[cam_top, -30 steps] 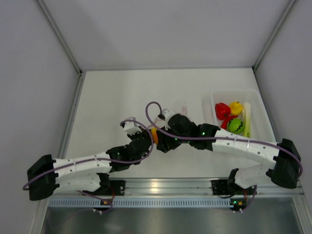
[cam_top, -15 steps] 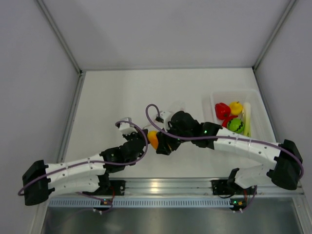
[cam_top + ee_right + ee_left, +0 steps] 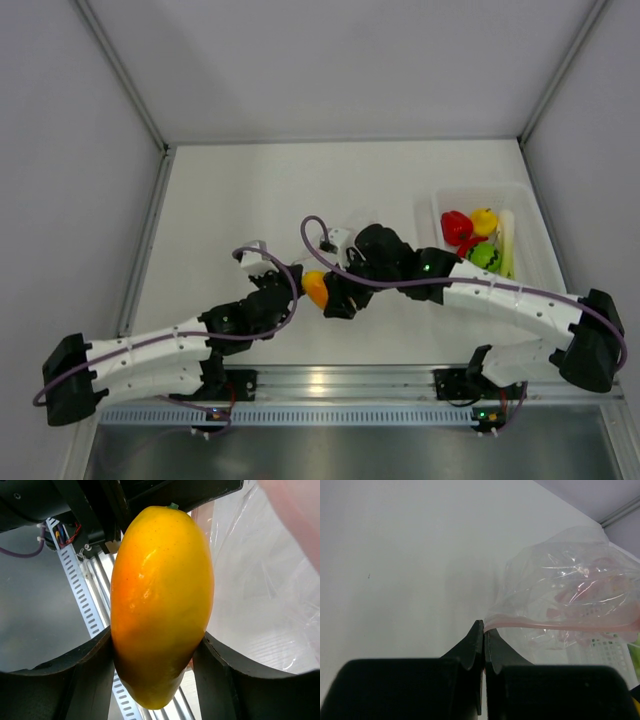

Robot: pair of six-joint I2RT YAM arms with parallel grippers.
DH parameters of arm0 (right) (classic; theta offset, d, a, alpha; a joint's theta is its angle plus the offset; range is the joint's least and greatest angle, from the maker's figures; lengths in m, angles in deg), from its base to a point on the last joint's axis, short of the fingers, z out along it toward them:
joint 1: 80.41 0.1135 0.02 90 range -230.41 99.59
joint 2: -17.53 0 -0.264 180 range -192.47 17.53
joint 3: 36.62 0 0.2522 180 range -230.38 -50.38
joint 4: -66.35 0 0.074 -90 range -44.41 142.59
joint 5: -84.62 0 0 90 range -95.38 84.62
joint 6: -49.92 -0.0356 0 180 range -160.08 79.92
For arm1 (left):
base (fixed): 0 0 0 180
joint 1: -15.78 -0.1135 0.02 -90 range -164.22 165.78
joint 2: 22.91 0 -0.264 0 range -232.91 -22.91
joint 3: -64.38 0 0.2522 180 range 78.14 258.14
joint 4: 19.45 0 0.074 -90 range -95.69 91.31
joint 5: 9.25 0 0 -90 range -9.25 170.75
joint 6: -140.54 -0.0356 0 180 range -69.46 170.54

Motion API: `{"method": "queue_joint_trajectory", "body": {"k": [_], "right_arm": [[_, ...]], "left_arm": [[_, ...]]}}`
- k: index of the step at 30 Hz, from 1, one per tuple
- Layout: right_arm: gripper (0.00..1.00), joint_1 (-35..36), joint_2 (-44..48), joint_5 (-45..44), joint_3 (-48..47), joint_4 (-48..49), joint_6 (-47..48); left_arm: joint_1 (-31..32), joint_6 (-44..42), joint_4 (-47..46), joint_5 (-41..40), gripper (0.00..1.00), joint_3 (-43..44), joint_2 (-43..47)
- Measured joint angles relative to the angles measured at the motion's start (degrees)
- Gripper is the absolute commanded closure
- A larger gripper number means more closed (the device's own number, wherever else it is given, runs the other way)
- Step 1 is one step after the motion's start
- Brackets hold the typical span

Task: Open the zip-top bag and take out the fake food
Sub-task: Pick up the fake fruit from the zipper food storage bag, then place the fake fruit in the bin.

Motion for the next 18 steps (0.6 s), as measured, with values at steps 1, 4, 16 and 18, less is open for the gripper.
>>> {"method": "queue_joint_trajectory", "body": {"k": [1, 4, 16, 18], "right_arm": [[1.00, 0.2, 0.0, -0.7, -0.6, -0.8, -0.1], [1.00, 0.4, 0.0, -3.3, -1.5, -1.7, -1.7], [1.00, -2.0, 4.3, -1.6, 0.0, -1.1, -5.9], [1.00, -2.1, 5.9, 0.6, 0.7, -0.9, -5.1]], "left_arm": [[-0.1, 0.0, 0.0, -0.1, 1.00, 0.0, 0.3], [-0.5, 0.0, -0.1, -0.2, 1.00, 0.0, 1.5], [-0.5, 0.0, -3.2, 1.9, 1.00, 0.2, 1.9], [-0.5, 0.0, -3.7, 3.1, 1.00, 0.5, 1.9]]}}
